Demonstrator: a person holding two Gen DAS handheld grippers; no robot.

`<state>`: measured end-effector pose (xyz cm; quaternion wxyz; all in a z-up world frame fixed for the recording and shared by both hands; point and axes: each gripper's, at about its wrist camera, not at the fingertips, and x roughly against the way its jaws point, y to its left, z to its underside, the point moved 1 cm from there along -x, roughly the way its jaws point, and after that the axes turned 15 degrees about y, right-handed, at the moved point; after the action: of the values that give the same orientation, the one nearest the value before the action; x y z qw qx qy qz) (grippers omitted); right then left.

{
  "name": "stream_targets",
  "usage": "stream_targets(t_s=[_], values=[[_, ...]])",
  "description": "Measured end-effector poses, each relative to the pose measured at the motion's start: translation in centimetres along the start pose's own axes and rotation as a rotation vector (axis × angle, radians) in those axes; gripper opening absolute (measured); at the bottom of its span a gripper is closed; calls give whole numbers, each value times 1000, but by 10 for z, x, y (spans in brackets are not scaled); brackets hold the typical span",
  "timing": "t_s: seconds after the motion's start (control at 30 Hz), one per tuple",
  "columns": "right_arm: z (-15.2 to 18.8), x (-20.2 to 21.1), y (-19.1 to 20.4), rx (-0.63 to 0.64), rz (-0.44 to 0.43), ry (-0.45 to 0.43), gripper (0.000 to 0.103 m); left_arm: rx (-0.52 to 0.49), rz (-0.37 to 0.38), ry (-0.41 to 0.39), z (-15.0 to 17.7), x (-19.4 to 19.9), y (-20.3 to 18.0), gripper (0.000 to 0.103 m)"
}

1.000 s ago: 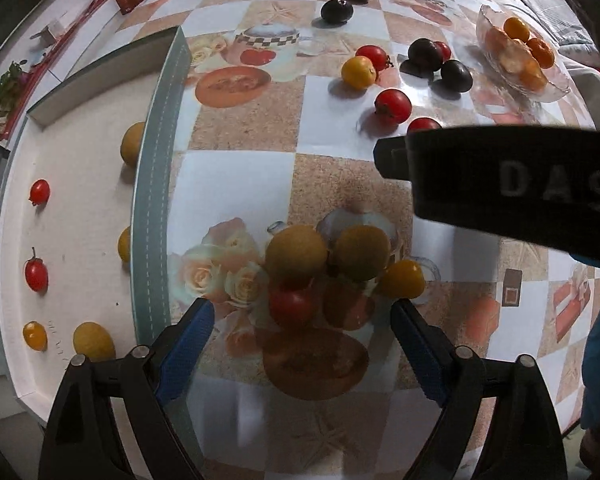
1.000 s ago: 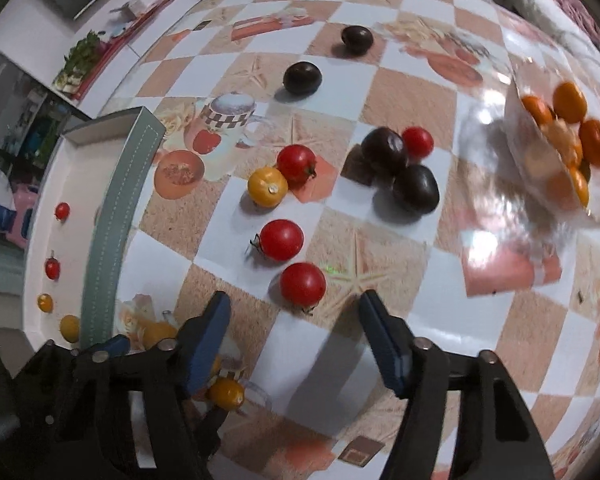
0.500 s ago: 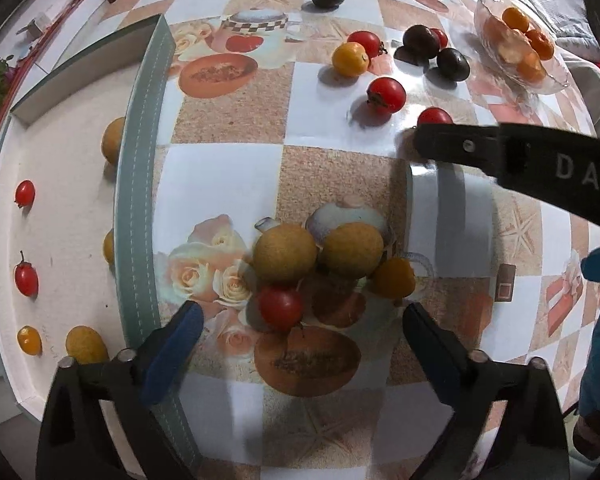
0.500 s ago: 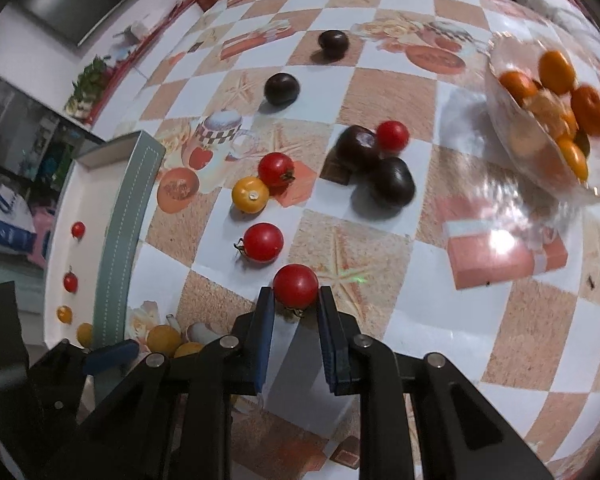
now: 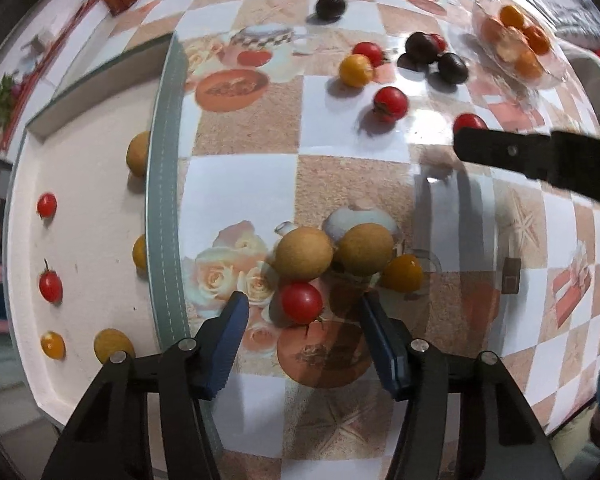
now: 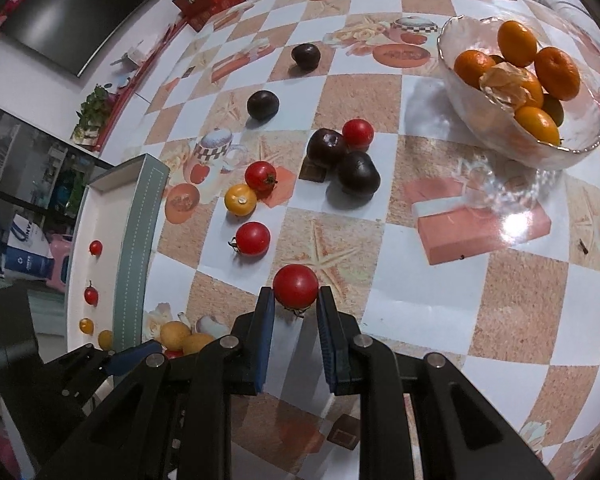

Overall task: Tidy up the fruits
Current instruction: 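Grasp a red cherry tomato with the right tool while the left grasps another red cherry tomato, then carry both red cherry tomatoes over the white tray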

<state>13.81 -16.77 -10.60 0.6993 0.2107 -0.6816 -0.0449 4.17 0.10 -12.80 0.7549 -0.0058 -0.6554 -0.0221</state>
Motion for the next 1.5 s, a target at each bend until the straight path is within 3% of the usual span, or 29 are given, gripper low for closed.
stream_targets(t_s=[0.03,0.1,0.17,0.5,0.87,1.1,1.5], values=[[2,3,-2,0,-2,-1,23,-4,-7,-4,10,2,-10,59],[3,4,-1,-2,-4,-4,23,-13,15,-10,11,4,-15,31],[3,5,-1,-4,-5,-5,23,-27,12,-7,10,7,-21,19],[10,8,0,-11,-12,-6,23,2,59,-4,15,8,-12,20],[12,17,19,5,5,-8,23,9,114,-59,16,56,17,20],[6,19,44,40,16,-10,23,53,142,-109,19,80,51,19],[-8,17,107,137,23,-2,23,145,148,-138,23,71,99,19]])
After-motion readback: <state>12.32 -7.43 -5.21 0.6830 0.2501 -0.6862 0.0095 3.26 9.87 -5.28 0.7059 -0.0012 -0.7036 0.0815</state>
